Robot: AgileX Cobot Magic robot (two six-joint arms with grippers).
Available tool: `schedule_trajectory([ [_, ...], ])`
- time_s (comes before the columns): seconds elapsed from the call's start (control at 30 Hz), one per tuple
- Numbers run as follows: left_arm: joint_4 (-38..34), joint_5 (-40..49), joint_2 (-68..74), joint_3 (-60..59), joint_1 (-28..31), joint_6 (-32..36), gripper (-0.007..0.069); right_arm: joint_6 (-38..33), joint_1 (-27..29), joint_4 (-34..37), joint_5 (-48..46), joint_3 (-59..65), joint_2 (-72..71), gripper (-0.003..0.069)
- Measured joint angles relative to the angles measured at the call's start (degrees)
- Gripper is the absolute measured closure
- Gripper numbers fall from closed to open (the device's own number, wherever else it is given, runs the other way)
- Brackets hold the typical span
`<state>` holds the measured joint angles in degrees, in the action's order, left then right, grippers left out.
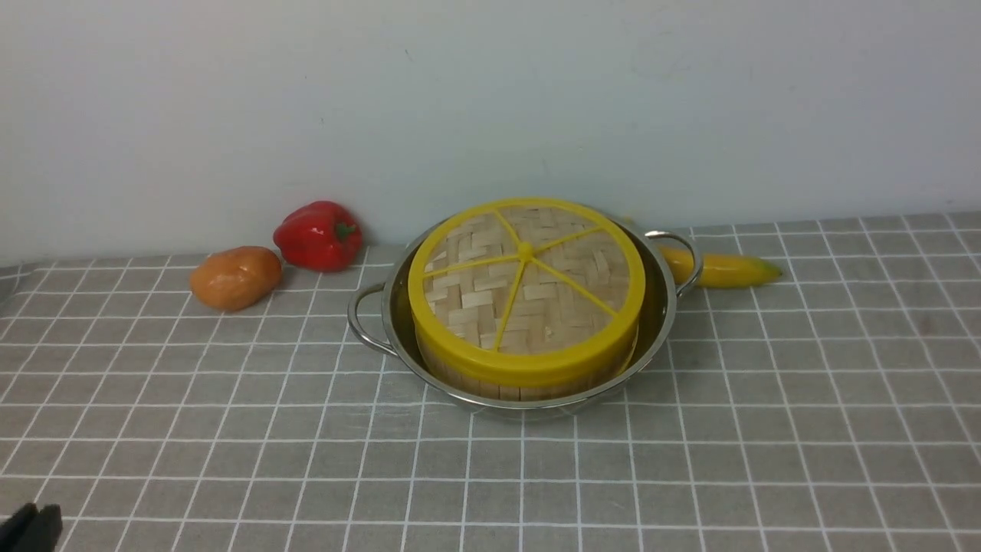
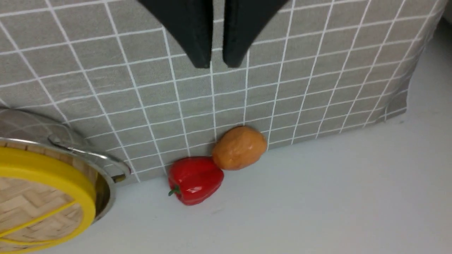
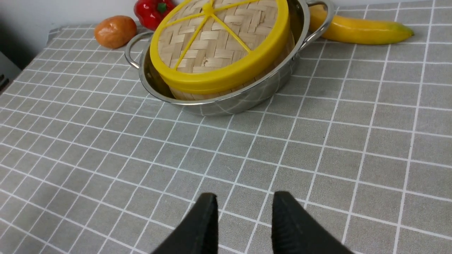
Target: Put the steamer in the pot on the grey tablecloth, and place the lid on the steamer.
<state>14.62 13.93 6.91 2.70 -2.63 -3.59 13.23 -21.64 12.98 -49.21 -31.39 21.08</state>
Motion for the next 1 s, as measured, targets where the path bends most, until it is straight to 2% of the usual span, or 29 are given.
schedule_trajectory([
  [0.2, -0.7, 0.2, -6.8, -3.1, 4.0, -1.2, 0.056, 0.0, 0.0, 0.3, 0.0, 0.1, 0.0, 0.0419],
  [0.87, -0.7, 0.8, -6.9, -3.1, 4.8, -1.4, 0.0529, -0.1, 0.1, 0.3, 0.0, 0.1, -0.2, 0.0418],
  [1.0, -0.7, 0.8, -6.9, -3.1, 4.8, -1.4, 0.0518, -4.4, 4.6, -2.9, 3.2, 0.7, -3.0, 0.0417],
])
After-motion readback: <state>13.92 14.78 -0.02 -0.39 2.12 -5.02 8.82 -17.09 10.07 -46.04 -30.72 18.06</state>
